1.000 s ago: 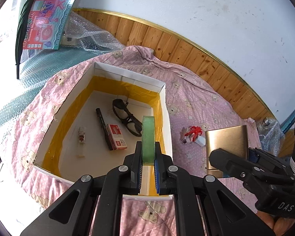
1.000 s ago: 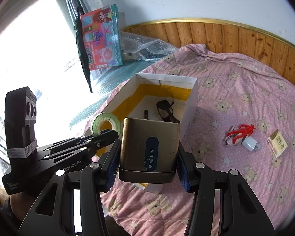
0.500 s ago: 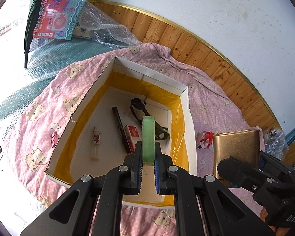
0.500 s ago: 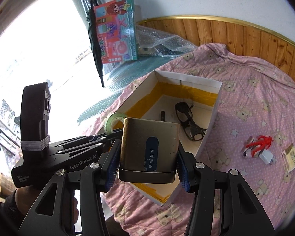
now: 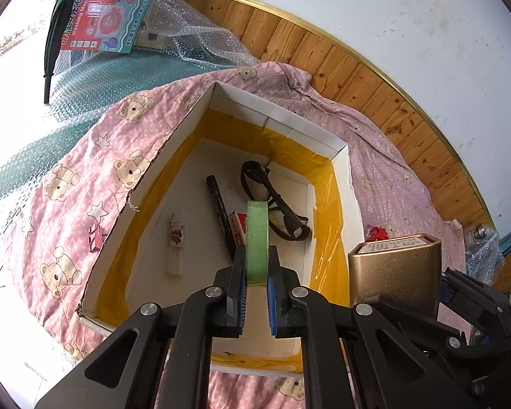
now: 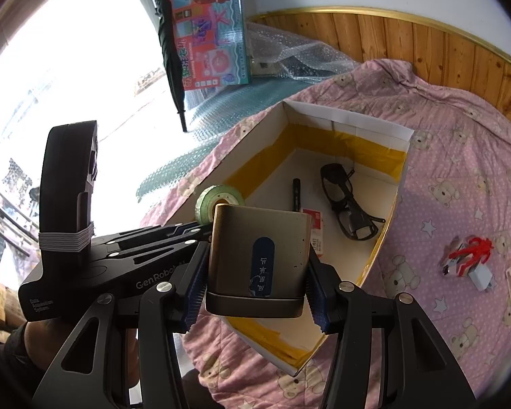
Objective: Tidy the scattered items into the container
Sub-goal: 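Open both tools to drop the power bank and tape into the box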
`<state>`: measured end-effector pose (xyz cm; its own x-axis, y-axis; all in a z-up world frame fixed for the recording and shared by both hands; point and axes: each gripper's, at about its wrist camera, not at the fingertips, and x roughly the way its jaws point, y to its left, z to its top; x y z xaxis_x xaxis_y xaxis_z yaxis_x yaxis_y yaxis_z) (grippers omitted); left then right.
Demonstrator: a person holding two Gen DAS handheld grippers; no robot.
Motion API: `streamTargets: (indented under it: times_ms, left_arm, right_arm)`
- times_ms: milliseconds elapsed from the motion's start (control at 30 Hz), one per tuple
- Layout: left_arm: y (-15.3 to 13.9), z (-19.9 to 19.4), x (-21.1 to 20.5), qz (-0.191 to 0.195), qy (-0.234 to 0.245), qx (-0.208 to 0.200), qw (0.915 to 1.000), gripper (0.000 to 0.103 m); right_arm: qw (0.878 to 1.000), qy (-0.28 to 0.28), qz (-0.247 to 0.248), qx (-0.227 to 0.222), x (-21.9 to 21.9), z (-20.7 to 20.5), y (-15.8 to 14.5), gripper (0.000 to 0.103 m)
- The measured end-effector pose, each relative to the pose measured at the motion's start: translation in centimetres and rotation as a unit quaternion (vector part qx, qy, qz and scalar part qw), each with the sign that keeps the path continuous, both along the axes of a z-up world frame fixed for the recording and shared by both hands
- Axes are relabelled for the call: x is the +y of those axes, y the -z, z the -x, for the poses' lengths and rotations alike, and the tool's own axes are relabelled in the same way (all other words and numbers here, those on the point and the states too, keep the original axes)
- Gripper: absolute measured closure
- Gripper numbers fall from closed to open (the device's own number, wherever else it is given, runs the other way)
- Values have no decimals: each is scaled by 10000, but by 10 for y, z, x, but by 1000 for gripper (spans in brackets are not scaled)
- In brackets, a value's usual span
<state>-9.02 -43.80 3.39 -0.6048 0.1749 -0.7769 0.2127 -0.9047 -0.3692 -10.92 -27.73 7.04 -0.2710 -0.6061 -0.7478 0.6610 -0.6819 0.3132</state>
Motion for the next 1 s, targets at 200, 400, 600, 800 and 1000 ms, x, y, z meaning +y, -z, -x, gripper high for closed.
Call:
streamTargets:
  times_ms: [200, 400, 600, 800, 1000]
  left_arm:
    - [11, 7, -7, 21, -89, -149, 9998, 93]
    - [20, 16, -12, -100, -100, -284, 9995, 79]
    - [16, 11, -25, -133, -312, -223, 9992, 76]
    - [7, 0, -44, -125, -595, -121, 9981, 76]
    - [2, -7, -40, -119, -551, -90, 9984, 76]
  right_arm:
    - [9999, -74, -114, 8, -7, 6, 7, 49]
    - [9998, 43, -164, -49, -6, 14, 18, 47]
    - [9992, 346, -65, -180, 12, 20, 20, 47]
    - [9987, 424, 1, -278, 20, 17, 20, 47]
    - [9992, 308, 39, -255, 16, 5, 14, 47]
